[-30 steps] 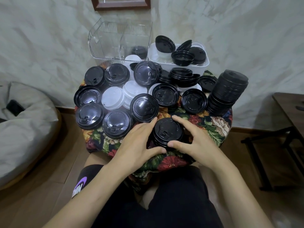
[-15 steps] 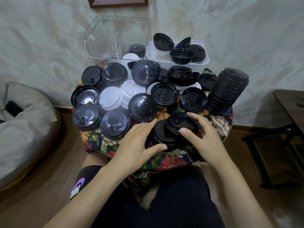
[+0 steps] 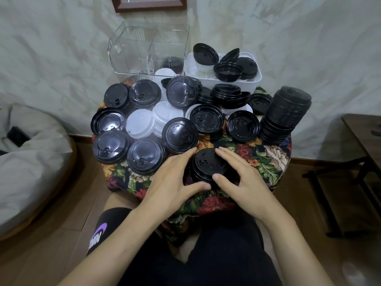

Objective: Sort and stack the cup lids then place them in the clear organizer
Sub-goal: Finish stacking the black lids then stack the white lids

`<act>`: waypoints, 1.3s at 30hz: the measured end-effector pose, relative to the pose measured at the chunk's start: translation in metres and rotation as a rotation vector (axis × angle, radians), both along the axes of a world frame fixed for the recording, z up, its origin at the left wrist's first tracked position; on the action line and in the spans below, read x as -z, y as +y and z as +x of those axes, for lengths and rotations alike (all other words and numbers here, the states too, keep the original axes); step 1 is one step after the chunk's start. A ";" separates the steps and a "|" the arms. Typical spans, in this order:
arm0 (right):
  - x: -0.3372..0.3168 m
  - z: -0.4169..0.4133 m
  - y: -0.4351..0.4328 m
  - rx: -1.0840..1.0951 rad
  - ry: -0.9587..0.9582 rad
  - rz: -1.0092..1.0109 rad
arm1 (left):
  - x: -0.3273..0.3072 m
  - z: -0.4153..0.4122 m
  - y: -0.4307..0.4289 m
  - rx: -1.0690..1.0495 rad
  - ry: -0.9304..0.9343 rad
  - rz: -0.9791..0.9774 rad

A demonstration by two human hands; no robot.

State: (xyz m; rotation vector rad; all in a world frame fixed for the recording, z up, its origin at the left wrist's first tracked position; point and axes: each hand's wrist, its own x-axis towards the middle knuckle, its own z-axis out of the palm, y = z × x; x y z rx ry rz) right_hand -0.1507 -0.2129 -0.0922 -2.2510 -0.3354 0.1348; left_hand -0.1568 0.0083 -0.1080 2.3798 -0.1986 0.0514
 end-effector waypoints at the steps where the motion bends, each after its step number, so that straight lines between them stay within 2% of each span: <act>1: 0.000 0.001 0.000 0.009 -0.001 0.005 | 0.001 0.000 0.001 0.005 0.001 -0.004; 18: -0.007 0.007 -0.003 0.013 0.062 -0.046 | 0.002 0.002 0.005 0.075 -0.018 0.003; 32: 0.000 0.005 -0.005 0.029 0.086 0.007 | 0.004 0.004 0.006 0.102 -0.015 0.032; 39: -0.001 0.006 -0.003 0.035 0.029 -0.099 | 0.005 0.004 0.007 0.120 -0.028 0.071</act>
